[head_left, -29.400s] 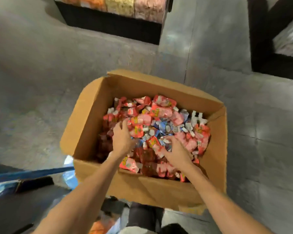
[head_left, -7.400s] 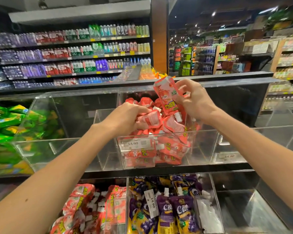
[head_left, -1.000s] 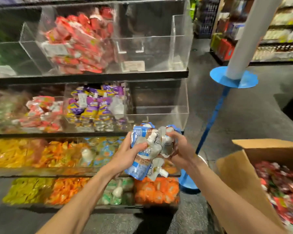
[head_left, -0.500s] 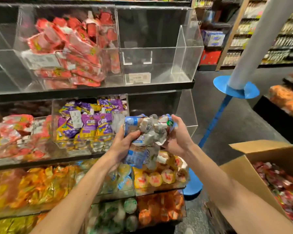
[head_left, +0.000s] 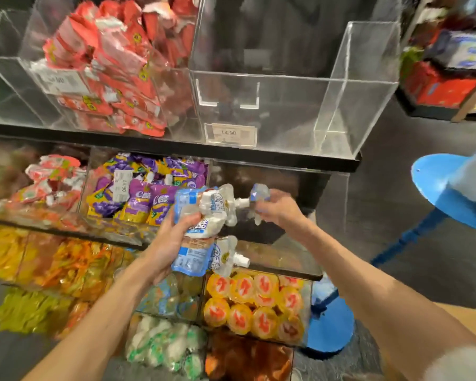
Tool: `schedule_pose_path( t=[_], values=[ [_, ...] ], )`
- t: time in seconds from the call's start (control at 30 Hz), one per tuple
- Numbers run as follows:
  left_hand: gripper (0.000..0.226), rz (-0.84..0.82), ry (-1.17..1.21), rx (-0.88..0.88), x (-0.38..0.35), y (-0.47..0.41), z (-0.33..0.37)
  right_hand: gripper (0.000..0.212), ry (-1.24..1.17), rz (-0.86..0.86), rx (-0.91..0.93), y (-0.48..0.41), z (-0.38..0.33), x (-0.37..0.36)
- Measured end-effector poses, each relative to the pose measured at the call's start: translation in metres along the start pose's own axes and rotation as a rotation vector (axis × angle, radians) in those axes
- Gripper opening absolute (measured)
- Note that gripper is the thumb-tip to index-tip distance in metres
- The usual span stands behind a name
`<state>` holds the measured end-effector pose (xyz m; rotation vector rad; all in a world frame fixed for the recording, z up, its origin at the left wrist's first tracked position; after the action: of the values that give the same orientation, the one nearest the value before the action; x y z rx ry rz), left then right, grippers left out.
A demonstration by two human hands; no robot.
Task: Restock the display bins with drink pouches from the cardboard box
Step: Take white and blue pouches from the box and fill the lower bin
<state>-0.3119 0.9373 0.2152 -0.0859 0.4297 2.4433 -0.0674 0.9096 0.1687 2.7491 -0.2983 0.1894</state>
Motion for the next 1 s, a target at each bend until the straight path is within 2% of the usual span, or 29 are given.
schedule_pose_path(
  t=[0.07,0.1,0.2,0.3,0.37,0.4,0.53,0.67,0.8,1.0],
  values=[
    [0.031,0.011,0.002,0.011,0.0,0.002,-0.002,0.018,0.391,-0.054,-0.044,-0.021,0.009,-0.016],
    [0.033,0.01,0.011,0.014,0.0,0.003,-0.002,0.014,0.507,-0.057,-0.065,-0.03,0.015,-0.022],
    [0.031,0.009,0.024,0.019,0.011,0.003,-0.002,0.013,0.471,-0.063,-0.072,-0.053,0.027,-0.038],
    [0.025,-0.002,-0.012,0.011,0.026,0.0,0.002,0.034,0.605,-0.159,-0.062,-0.066,0.028,-0.059],
    [0.03,-0.027,-0.048,0.021,0.033,-0.004,0.006,0.056,0.748,-0.232,-0.121,-0.07,0.03,-0.065],
    [0.033,-0.052,-0.065,0.021,0.036,-0.007,0.007,0.058,0.782,-0.257,-0.142,-0.07,0.03,-0.065],
    [0.039,-0.145,-0.125,-0.002,0.043,-0.015,0.013,0.046,0.758,-0.293,-0.11,-0.073,0.036,-0.062],
    [0.049,-0.212,-0.146,-0.015,0.044,-0.018,0.015,0.051,0.725,-0.319,-0.071,-0.078,0.043,-0.065],
    [0.048,-0.184,-0.088,0.004,0.047,-0.015,0.014,0.054,0.806,-0.293,-0.057,-0.085,0.044,-0.066],
    [0.044,-0.156,-0.073,0.018,0.048,-0.013,0.014,0.044,0.844,-0.335,-0.027,-0.088,0.042,-0.072]
  ],
)
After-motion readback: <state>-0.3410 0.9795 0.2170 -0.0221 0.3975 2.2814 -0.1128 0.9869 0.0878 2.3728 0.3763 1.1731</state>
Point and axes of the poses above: each hand's wrist, its own y-axis away from the middle knuckle, its own x-axis out of the back of the hand, z = x × y, the point moved 5 cm from there along -y, towards the middle knuckle, and after that the axes turned 14 degrees about -z, right-handed, at the moved point
